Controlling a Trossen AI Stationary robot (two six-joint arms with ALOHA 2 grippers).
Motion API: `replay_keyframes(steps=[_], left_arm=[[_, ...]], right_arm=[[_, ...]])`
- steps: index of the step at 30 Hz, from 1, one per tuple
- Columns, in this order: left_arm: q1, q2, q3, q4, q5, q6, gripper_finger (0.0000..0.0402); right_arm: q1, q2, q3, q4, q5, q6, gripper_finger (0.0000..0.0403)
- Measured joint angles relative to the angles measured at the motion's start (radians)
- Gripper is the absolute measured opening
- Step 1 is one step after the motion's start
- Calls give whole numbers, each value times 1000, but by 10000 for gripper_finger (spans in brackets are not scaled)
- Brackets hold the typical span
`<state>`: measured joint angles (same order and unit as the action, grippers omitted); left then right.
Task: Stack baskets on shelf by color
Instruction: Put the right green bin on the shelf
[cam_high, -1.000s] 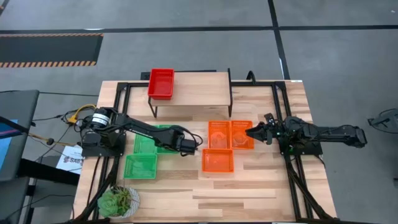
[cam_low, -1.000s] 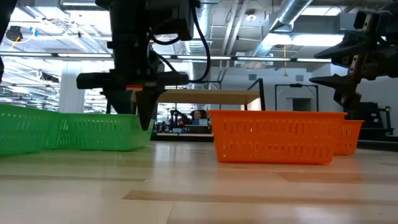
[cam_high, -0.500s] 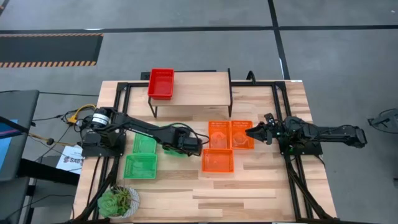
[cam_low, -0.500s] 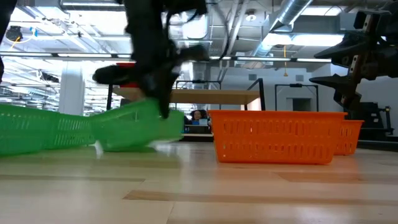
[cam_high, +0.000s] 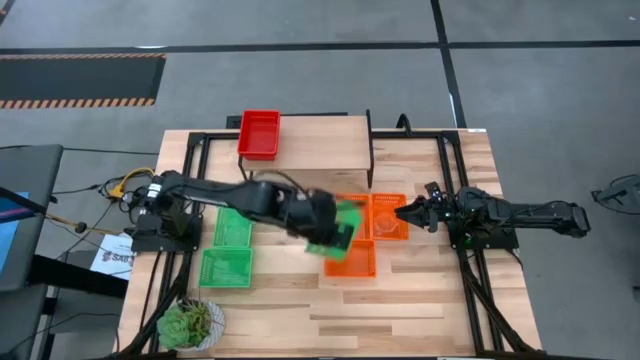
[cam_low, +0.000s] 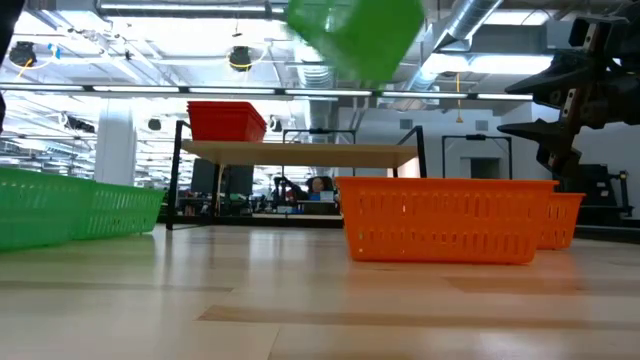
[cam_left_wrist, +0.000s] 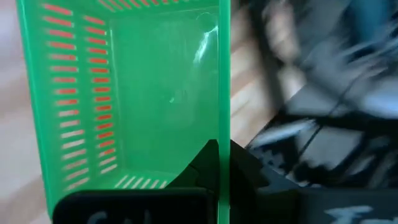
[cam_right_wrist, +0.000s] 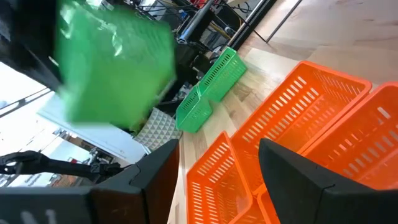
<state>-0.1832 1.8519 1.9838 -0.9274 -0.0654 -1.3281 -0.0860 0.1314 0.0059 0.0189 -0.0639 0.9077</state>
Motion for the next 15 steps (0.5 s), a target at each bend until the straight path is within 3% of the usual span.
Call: replay_keyframes(steps=[6,10,15], left_arm=[[70,0,195,7,-232,190,0],[130,-1,257,5,-381,340,0],[217,-1,264,-5,-424,444,0]], right_arm=[[0,0,0,0,0,0,244],[0,0,0,0,0,0,244],[0,0,0,0,0,1,244]])
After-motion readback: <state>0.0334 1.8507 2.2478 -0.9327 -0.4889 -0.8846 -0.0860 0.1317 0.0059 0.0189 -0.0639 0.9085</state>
